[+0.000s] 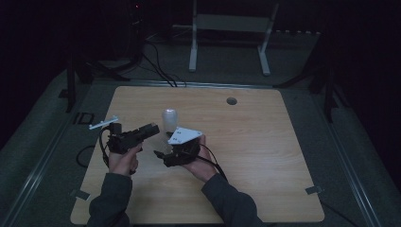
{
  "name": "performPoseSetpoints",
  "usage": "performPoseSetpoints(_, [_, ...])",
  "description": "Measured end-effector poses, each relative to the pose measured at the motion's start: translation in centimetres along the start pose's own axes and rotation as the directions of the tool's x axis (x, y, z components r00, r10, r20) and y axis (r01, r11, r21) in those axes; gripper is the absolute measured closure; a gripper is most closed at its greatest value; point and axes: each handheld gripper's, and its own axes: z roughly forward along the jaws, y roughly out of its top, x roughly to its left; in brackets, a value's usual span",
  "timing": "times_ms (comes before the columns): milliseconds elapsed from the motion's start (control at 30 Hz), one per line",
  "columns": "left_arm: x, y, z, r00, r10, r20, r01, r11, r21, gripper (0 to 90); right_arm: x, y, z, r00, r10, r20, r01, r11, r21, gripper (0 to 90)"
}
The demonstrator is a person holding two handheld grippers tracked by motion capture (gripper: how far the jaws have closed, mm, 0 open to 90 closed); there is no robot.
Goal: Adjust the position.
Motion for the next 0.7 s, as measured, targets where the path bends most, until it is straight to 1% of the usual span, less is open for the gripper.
performPoseSetpoints(67, [0.1, 0.0, 0.0, 1.0, -0.003, 0.0, 0.003, 1.0, 0.002, 41.9, 0.0, 0.0, 0.0, 1.0, 0.005, -0.001, -0.005, 1.0, -0.001, 26.7])
performPoseSetpoints(200, [0.1, -0.1, 0.1, 1.0, -0.003, 0.002, 0.003, 1.0, 0.006, 41.5, -0.1, 0.0, 0.0, 1.0, -0.007, -0.002, 0.007, 1.0, 0.011, 28.8])
performPoseSetpoints(233, [0.1, -0.1, 0.1, 1.0, 0.0, 0.001, 0.0, 1.0, 0.007, 41.0, -0.1, -0.1, 0.0, 1.0, -0.005, -0.002, 0.005, 1.0, 0.013, 29.1])
performPoseSetpoints(300, [0.1, 0.0, 0.1, 1.0, 0.006, 0.0, -0.006, 1.0, 0.005, 37.8, 0.0, -0.1, 0.0, 0.9999, -0.015, 0.001, 0.015, 1.0, 0.017, 29.5])
performPoseSetpoints(433, [-0.1, 0.2, -0.1, 0.9996, 0.025, -0.015, -0.025, 0.9997, 0.001, 28.9, 0.0, -0.2, -0.1, 0.9998, -0.021, 0.0, 0.021, 0.999, 0.026, 29.8])
performPoseSetpoints(467, [-0.2, 0.2, -0.2, 0.9993, 0.032, -0.021, -0.032, 0.9995, -0.002, 28.2, 0.0, -0.2, -0.1, 0.9997, -0.023, 0.0, 0.023, 0.999, 0.027, 29.9])
performPoseSetpoints(567, [-0.1, 0.4, -0.4, 0.9991, 0.033, -0.028, -0.033, 0.9994, -0.005, 27.2, -0.1, -0.2, -0.2, 0.9996, -0.026, -0.001, 0.026, 0.999, 0.029, 30.0])
performPoseSetpoints(700, [-0.2, 0.8, -1.1, 0.9968, 0.065, -0.045, -0.066, 0.9978, -0.01, 27.3, -0.2, -0.2, -0.4, 0.9994, -0.034, 0.005, 0.034, 0.998, 0.046, 30.2])
